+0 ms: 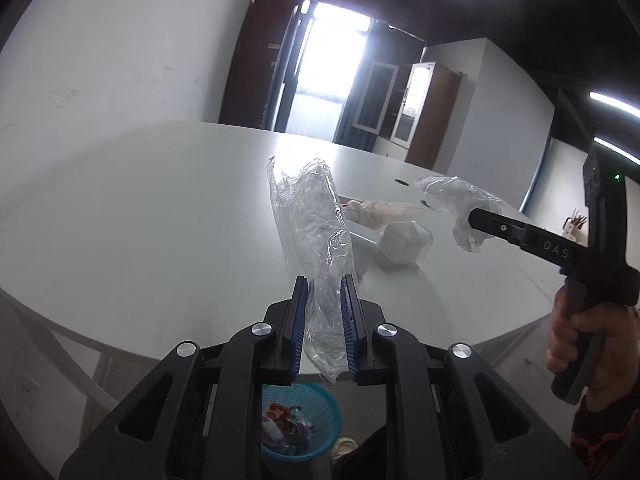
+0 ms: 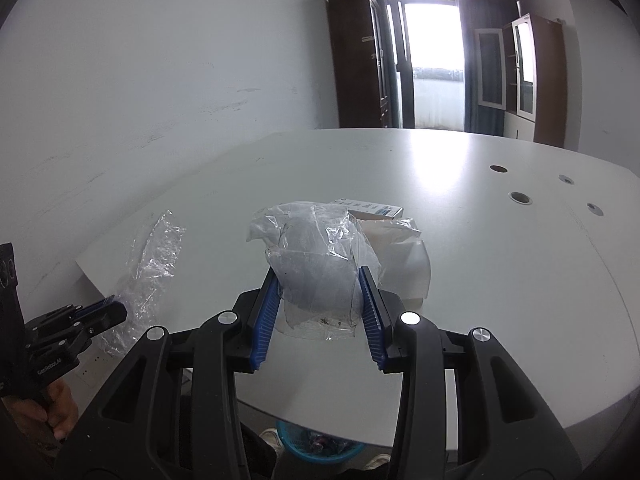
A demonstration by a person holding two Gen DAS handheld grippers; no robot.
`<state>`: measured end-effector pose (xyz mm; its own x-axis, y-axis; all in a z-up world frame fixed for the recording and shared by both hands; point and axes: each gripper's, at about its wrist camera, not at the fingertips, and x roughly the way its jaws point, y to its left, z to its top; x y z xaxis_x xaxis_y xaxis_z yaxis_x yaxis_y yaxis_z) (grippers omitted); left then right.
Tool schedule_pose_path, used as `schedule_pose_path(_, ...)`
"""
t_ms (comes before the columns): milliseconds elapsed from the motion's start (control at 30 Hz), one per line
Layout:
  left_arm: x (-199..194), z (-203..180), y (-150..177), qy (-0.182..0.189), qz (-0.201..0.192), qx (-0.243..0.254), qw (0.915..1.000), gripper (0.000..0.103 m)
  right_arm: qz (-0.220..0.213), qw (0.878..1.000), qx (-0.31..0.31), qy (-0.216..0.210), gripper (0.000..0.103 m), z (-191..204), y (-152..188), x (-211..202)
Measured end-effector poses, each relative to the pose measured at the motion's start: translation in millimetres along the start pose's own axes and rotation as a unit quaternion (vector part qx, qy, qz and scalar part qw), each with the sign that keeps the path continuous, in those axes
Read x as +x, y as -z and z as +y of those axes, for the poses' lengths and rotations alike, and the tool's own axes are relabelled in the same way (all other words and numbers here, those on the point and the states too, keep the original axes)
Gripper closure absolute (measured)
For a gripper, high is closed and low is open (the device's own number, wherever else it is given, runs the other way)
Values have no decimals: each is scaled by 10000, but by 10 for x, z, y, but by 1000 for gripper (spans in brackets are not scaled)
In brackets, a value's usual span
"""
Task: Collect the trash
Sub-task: 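Carry both held plastics down over the blue wastebasket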
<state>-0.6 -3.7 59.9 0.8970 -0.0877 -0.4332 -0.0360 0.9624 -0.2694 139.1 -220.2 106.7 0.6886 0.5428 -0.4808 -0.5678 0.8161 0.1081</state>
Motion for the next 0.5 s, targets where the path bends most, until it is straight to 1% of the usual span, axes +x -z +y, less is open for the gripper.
schedule_pose_path(33,-33,-36,35,61,12,37,10000,87,-30,10000,-20,-15,66,13,41,-71)
schedule_pose_path(167,-243,-167,215,111,21,282,9995,87,-96,9999,3,-44,66,29,222,-294)
schedule_pose_path(233,-322,-199,315,125,70,374,9992,87,-56,9999,-30,-113,66,64,354,-363)
schedule_pose_path(433,-387,-198,587,46,326,536,9980,87,104,9993,-36,-349,66,187,746,-499)
schedule_pose_path(500,-363,-182,659,111,450,529,9975,87,191,9991,-70,-361,66,241,863,-519)
